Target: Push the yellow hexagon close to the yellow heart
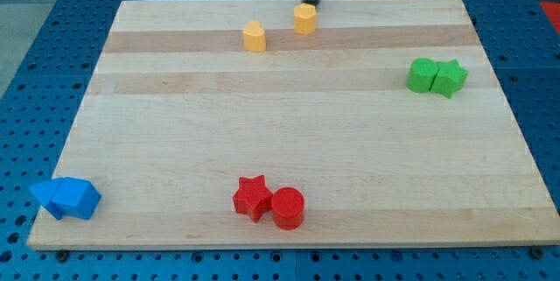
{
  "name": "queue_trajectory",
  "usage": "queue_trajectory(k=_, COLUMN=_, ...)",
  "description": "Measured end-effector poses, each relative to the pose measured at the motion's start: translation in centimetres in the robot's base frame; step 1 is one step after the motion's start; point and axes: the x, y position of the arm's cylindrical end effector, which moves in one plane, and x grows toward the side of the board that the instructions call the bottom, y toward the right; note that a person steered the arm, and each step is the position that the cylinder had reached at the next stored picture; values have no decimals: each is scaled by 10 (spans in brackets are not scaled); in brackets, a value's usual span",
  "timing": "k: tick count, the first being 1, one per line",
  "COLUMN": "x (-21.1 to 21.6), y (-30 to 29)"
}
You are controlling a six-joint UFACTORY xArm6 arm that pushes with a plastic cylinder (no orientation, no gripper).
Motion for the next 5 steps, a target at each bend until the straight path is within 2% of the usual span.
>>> queue_trajectory(k=1, x=16, y=44)
queue_trajectory(k=2, x=42, y=12)
queue_trajectory(k=4, x=104, y=-110)
queue_trajectory(k=5, x=110, y=-102)
